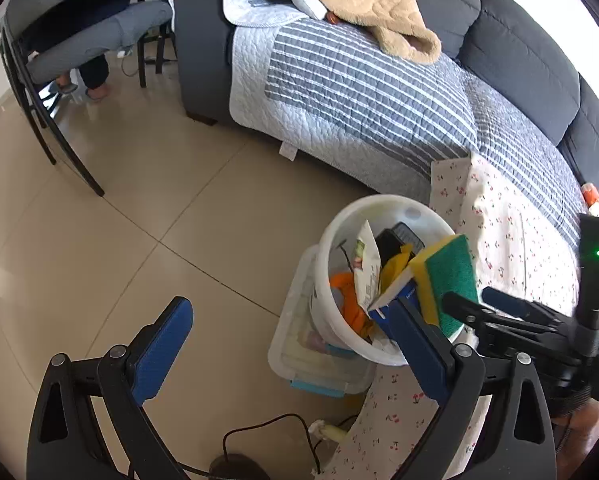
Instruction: Collect trash
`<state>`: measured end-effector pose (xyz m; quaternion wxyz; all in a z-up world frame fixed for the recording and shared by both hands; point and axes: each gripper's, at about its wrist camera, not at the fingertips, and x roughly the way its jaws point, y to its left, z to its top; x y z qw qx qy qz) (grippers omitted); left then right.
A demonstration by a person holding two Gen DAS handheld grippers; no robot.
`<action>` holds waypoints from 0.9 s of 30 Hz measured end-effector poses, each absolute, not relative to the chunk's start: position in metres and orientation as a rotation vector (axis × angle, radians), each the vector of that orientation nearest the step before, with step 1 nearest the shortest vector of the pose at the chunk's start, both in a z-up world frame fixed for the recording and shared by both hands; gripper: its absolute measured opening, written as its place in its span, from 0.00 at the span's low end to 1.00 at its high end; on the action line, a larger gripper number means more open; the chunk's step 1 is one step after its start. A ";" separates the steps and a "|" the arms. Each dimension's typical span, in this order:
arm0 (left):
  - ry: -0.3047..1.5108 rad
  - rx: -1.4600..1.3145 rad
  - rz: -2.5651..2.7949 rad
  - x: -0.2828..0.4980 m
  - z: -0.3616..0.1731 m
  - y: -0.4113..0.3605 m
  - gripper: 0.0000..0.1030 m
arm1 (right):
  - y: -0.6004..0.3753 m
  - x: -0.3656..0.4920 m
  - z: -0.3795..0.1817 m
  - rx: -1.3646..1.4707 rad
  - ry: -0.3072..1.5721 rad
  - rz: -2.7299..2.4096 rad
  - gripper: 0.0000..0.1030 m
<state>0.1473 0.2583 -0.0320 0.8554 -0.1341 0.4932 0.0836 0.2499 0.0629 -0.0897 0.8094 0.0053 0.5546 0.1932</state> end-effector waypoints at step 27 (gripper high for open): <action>0.944 -0.091 -0.050 0.082 -0.003 0.108 0.97 | -0.098 0.124 -0.014 -0.034 0.983 0.132 0.94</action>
